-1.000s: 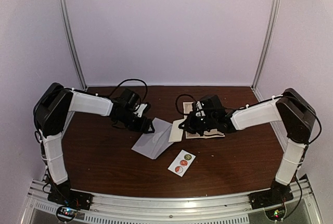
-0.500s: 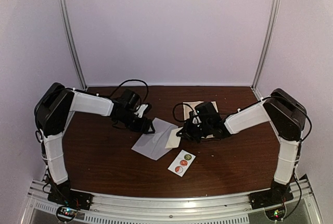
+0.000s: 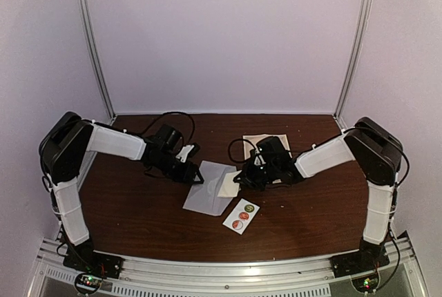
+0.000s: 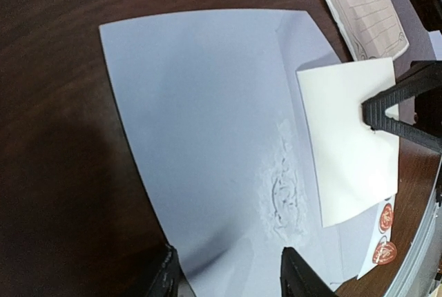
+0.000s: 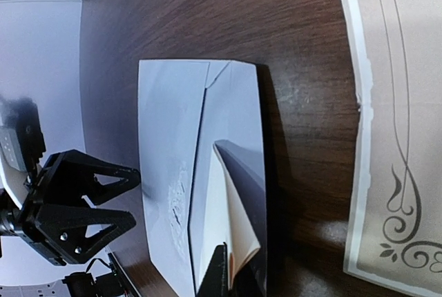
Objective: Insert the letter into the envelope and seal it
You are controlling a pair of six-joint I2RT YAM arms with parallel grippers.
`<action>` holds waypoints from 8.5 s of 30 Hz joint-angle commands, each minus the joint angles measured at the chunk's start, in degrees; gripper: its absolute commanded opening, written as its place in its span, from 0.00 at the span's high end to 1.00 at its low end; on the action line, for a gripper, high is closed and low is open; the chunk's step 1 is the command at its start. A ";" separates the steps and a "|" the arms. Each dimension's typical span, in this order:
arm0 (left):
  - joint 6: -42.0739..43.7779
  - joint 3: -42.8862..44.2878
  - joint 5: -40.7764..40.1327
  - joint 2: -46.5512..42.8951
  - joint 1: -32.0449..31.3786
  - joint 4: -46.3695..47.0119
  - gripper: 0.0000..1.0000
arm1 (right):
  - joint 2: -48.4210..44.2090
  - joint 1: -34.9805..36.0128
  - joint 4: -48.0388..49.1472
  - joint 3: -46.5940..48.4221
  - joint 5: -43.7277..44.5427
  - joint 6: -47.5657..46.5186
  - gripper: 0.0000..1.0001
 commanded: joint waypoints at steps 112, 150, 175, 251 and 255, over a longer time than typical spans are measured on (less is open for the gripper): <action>2.22 13.00 5.10 10.29 3.23 -4.33 0.57 | 9.73 2.08 -28.39 22.80 11.28 -22.66 0.79; 0.17 9.32 3.07 4.18 3.13 -1.94 0.51 | 7.55 4.31 -32.43 28.06 14.20 -23.94 0.65; 0.84 2.47 3.20 -0.08 -0.69 -2.78 0.52 | 4.39 8.63 -28.70 19.05 12.75 -17.93 0.63; -2.21 7.34 -12.09 -27.06 7.38 2.00 0.17 | -28.52 0.92 -36.60 10.31 27.42 -29.77 0.49; -2.89 2.17 -12.27 -33.36 12.60 4.00 0.11 | -33.94 -7.13 -34.91 2.74 21.43 -31.11 0.48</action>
